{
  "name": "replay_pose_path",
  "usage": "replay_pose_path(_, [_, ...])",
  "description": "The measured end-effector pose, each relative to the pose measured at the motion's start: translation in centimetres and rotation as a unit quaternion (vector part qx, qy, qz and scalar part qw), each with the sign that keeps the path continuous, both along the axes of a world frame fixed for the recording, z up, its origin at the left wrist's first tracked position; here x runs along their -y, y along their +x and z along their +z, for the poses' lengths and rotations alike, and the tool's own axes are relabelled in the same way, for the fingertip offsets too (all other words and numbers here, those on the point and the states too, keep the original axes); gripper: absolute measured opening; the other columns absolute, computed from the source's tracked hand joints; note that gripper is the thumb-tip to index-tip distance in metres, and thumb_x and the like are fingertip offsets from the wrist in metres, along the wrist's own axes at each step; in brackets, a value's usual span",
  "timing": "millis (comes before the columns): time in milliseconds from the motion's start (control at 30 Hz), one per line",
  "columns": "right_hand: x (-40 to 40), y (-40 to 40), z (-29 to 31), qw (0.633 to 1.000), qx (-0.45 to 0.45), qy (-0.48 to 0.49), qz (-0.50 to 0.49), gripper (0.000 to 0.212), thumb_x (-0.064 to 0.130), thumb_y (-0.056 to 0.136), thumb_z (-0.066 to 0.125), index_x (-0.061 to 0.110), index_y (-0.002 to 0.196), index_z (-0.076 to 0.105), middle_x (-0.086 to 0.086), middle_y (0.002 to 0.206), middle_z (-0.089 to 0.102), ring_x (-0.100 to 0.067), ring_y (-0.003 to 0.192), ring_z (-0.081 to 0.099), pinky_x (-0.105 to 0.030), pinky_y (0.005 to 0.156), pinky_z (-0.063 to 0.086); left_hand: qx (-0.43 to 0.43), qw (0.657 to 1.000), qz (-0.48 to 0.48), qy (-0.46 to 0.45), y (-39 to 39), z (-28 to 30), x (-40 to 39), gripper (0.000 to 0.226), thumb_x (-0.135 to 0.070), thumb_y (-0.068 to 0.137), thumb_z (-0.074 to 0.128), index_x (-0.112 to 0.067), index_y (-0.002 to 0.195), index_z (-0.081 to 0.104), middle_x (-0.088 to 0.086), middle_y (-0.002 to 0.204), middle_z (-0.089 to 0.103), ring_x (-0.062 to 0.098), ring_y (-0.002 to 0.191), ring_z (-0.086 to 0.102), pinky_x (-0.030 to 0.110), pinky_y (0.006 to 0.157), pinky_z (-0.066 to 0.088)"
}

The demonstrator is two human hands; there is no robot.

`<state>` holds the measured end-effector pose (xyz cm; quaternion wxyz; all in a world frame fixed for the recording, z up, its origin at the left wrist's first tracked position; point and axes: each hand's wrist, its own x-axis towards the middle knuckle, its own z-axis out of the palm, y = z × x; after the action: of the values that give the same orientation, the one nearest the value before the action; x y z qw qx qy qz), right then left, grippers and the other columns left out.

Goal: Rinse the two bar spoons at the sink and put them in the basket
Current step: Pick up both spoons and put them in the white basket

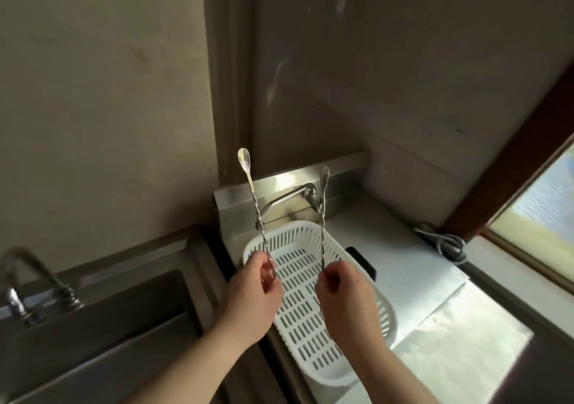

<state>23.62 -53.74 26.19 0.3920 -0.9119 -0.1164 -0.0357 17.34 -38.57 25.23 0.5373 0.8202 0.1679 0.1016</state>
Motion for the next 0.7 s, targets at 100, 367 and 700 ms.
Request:
replay_pose_path(100, [2.0,2.2,-2.0,0.998,-0.025,-0.052,-0.014,0.025,0.017,0.089,0.055,0.026,0.066,0.051,0.009,0.067,0.060,-0.005,0.050,0.054,-0.015,0.036,0.033,-0.069,0.995,0.000,-0.065,2.2,-1.7,2.5,0.013,-0.020,0.088,0.061,-0.031,0.088,0.054,-0.009,0.090,0.071,0.004,0.071,0.072,0.030,0.057,0.062])
replay_pose_path(367, [2.9,6.4,-9.3,0.984,-0.121,-0.132,-0.009,0.022,0.009,0.088,0.052,0.019,0.069,0.053,0.003,0.067,0.061,-0.010,0.050,0.054,-0.020,0.041,0.036,-0.239,0.967,0.023,-0.083,6.2,-6.2,6.3,0.010,-0.016,0.084,0.059,-0.023,0.091,0.058,-0.002,0.090,0.071,0.016,0.077,0.070,0.033,0.069,0.061])
replay_pose_path(700, [3.0,9.6,-14.6,0.937,-0.191,-0.291,0.018,0.031,0.001,0.087,0.058,0.018,0.065,0.045,-0.001,0.072,0.058,-0.014,0.060,0.058,-0.026,0.051,0.046,-0.374,0.905,0.052,-0.197,10.0,-11.1,8.4,0.023,0.004,0.086,0.060,-0.005,0.107,0.062,0.013,0.093,0.065,0.024,0.071,0.072,0.030,0.055,0.061])
